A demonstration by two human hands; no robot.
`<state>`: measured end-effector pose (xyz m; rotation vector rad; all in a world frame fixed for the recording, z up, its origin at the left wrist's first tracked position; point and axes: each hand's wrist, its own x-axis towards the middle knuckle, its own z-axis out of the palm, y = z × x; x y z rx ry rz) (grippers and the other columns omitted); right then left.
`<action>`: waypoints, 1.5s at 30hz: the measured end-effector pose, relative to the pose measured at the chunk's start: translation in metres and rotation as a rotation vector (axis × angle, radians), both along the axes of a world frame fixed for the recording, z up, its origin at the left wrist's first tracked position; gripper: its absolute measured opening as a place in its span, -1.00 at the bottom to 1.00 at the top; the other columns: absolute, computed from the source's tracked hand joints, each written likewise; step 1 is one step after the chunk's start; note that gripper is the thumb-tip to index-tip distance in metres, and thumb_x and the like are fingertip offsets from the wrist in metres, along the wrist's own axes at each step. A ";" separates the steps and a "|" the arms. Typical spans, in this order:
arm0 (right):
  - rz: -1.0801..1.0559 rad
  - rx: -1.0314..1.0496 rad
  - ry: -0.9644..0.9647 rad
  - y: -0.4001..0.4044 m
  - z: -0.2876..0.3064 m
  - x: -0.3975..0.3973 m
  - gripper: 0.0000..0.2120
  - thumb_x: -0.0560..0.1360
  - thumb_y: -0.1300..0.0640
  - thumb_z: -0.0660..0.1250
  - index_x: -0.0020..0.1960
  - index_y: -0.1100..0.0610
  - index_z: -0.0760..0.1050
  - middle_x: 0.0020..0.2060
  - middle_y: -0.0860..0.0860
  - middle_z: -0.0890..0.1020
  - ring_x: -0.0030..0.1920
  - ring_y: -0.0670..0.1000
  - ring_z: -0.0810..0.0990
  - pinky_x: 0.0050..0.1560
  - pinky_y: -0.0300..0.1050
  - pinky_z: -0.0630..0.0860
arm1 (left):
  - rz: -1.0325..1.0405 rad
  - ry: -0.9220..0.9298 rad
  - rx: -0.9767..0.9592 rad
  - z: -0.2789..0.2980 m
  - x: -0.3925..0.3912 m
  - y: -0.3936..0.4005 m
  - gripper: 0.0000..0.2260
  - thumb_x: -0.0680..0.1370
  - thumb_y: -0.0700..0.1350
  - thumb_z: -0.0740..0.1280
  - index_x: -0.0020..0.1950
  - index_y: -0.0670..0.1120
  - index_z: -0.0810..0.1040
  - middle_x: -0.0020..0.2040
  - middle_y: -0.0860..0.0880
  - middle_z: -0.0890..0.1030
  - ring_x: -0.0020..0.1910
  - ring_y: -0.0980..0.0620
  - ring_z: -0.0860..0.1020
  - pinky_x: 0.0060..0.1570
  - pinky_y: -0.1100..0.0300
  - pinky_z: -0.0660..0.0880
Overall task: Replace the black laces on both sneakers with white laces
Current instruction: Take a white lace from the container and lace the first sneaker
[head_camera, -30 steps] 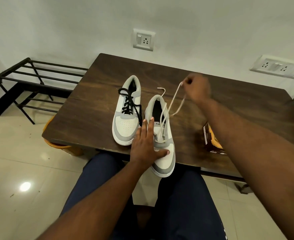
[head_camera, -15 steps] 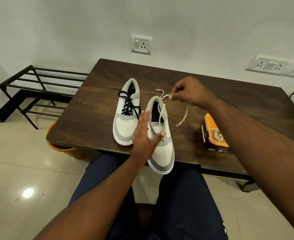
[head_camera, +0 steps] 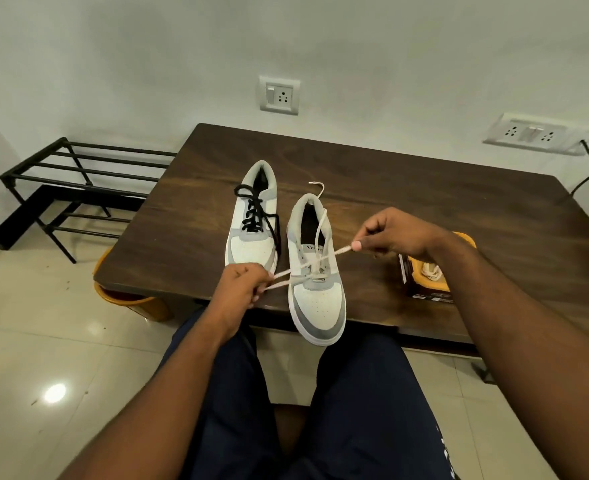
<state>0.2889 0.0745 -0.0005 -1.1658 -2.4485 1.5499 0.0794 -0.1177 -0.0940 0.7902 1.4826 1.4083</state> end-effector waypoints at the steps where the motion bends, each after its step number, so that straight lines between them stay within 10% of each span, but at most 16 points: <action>1: 0.008 -0.019 -0.035 -0.001 -0.006 0.003 -0.93 0.44 0.18 0.46 -0.13 0.18 0.67 -0.38 0.05 0.58 -0.38 -0.04 0.43 -0.37 -0.27 0.40 | 0.025 0.016 -0.062 -0.005 0.002 -0.008 -0.66 0.45 -0.20 0.34 -0.52 -0.04 0.40 -0.52 0.02 0.29 -0.52 0.10 0.21 -0.44 0.24 0.16; 9: 0.052 0.078 0.014 -0.035 -0.045 -0.024 -0.85 0.47 0.31 0.41 0.03 0.25 0.65 -0.31 -0.03 0.63 -0.40 -0.21 0.48 -0.34 -0.35 0.44 | 0.047 0.610 -0.055 -0.007 0.026 0.014 -0.59 0.51 0.13 0.36 0.32 0.03 0.51 0.20 0.03 0.53 0.15 0.07 0.50 0.14 0.07 0.47; 16: -0.129 -0.053 0.244 -0.046 -0.052 -0.021 -0.83 0.38 0.39 0.47 -0.04 0.37 0.59 -0.33 0.03 0.63 -0.40 -0.21 0.55 -0.38 -0.39 0.44 | -0.007 0.266 -0.011 -0.004 0.048 0.030 -0.94 0.51 -0.18 0.44 -0.10 -0.16 0.67 -0.17 -0.21 0.68 -0.21 -0.04 0.61 -0.06 -0.01 0.58; 26: -0.202 0.033 0.345 -0.050 -0.060 -0.025 -0.78 0.42 0.38 0.42 0.06 0.37 0.60 -0.21 0.12 0.68 -0.31 -0.17 0.62 -0.30 -0.36 0.51 | -0.022 0.082 0.080 0.009 0.039 0.039 -0.78 0.54 -0.18 0.41 0.18 -0.13 0.61 -0.03 -0.09 0.68 -0.09 0.14 0.65 -0.09 0.34 0.56; 34: -0.390 -0.066 0.448 -0.051 -0.063 -0.026 -0.88 0.42 0.35 0.43 -0.05 0.23 0.63 -0.28 0.07 0.68 -0.31 -0.08 0.62 -0.31 -0.29 0.54 | -0.002 -0.050 0.029 0.004 0.041 0.054 -0.98 0.48 -0.26 0.46 -0.12 -0.19 0.68 -0.24 -0.14 0.69 -0.42 0.02 0.49 -0.38 0.24 0.49; 38: -0.752 0.032 0.420 -0.047 -0.086 -0.024 -0.90 0.49 0.29 0.39 -0.10 0.11 0.61 -0.25 0.06 0.69 -0.25 -0.01 0.59 -0.25 -0.20 0.56 | 0.118 0.114 -0.029 -0.004 0.044 0.061 -0.95 0.51 -0.24 0.43 -0.13 -0.20 0.67 -0.21 -0.26 0.67 -0.31 -0.02 0.54 -0.32 0.24 0.52; 45: -0.630 0.377 0.005 -0.068 -0.115 -0.046 -0.70 0.34 -0.11 0.48 -0.16 0.04 0.45 -0.28 -0.04 0.59 -0.24 0.01 0.56 -0.19 -0.01 0.50 | 0.142 0.394 -0.013 -0.016 0.051 0.069 -0.89 0.51 -0.24 0.37 -0.15 -0.16 0.69 -0.42 -0.05 0.60 -0.42 0.11 0.49 -0.31 0.15 0.52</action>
